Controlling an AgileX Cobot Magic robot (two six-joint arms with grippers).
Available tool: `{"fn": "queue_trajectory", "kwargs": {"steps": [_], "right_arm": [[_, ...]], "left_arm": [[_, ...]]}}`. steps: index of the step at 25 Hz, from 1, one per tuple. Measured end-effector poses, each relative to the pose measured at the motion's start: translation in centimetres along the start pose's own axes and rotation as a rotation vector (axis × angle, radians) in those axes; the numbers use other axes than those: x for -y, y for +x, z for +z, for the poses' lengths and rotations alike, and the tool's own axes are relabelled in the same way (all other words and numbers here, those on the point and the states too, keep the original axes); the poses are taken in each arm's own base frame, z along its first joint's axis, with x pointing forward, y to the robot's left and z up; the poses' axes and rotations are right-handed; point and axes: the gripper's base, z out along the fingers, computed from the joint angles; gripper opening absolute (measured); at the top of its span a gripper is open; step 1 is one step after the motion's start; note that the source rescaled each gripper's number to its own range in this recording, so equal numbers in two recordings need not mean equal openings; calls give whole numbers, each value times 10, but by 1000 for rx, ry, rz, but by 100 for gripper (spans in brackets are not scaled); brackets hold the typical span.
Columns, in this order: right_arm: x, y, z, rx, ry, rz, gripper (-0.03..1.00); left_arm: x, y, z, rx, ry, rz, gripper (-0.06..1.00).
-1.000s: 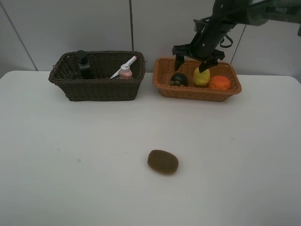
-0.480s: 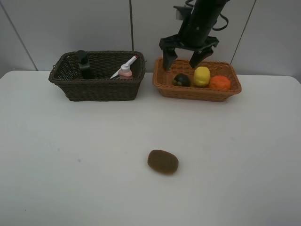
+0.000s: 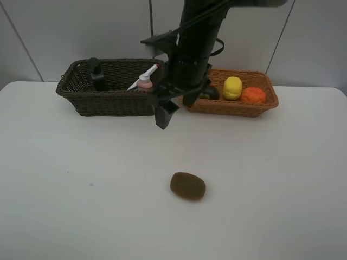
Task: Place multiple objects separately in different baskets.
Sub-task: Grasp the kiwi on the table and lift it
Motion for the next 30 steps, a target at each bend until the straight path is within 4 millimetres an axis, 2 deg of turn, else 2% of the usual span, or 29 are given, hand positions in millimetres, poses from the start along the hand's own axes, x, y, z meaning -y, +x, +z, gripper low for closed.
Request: {"fn": "queue_trajectory", "kwargs": {"steps": [6,9,12,18,27,30], "right_arm": [[-50,42,34,-195,-51,-124,100],[-61,56,49,-240,-63,-172,100],[-62,65,61,-247,-63,-179,100],[-60,70,75,-198,-22,-198,100],[-56,64,81,-104,26,-221,100],[-55,69,87,-101,41,-233,100]], "left_arm": [[0,0,0,0,0,0,91],[0,0,0,0,0,0,91],[0,0,0,0,0,0,91],[0,0,0,0,0,0,91],[0,0,0,0,0,0,91],[0,0,0,0,0,0,91]]}}
